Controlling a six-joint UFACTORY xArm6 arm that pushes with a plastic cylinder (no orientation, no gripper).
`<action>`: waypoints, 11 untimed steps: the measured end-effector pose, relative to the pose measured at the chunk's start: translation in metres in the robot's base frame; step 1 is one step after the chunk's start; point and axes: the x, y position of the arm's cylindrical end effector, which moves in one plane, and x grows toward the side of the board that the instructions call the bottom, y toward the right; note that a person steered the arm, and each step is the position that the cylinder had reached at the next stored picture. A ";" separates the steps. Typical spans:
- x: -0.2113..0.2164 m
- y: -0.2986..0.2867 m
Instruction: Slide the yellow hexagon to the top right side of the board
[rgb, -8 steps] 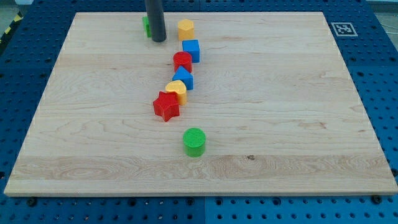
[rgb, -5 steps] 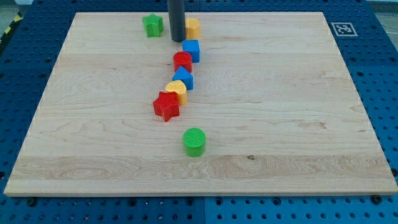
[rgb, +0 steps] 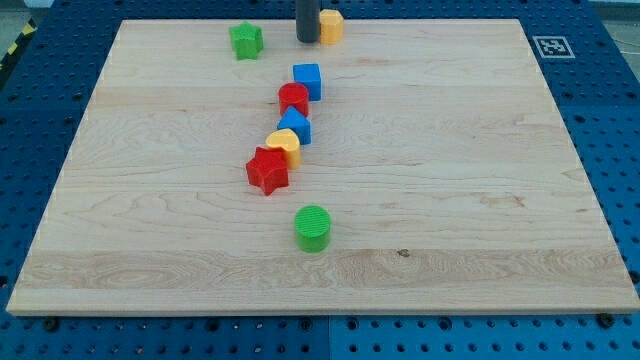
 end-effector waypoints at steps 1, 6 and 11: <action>-0.023 0.000; -0.015 0.027; -0.016 0.159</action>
